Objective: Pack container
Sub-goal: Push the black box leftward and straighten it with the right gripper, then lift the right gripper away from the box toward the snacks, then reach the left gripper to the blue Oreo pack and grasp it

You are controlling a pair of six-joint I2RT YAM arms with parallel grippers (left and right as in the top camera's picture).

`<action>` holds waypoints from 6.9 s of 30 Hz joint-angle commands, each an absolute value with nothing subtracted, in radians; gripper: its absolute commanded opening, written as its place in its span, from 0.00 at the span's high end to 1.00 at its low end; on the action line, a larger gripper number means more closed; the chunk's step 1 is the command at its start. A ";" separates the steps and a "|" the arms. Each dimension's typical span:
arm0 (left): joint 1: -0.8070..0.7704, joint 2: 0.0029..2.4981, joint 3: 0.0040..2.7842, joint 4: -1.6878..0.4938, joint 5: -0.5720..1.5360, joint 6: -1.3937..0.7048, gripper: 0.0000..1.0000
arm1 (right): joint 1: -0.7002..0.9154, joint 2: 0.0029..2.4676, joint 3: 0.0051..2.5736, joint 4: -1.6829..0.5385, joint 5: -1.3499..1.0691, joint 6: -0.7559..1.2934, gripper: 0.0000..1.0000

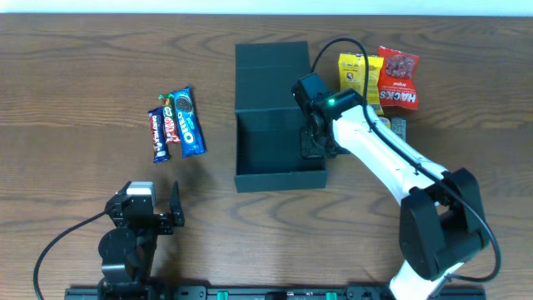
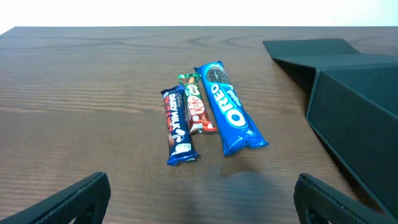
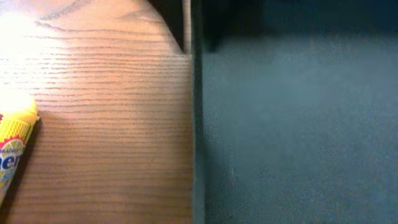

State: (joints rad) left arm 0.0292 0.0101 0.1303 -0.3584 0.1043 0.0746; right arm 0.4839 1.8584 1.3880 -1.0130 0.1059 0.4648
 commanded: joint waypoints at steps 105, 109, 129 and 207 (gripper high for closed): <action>0.032 0.137 0.228 -0.212 0.426 -0.042 0.05 | 0.242 1.605 1.718 -0.991 0.096 0.096 0.01; 0.032 0.353 0.344 -0.217 0.377 0.056 0.05 | 0.242 1.605 1.718 -0.964 0.097 0.096 0.01; -0.007 1.533 0.997 -0.263 0.288 0.006 0.05 | 0.207 1.615 1.718 -0.676 0.092 -0.029 0.01; -0.103 1.823 1.063 -0.056 0.078 -0.318 0.94 | 0.146 1.666 1.718 -0.786 -0.146 -0.083 0.01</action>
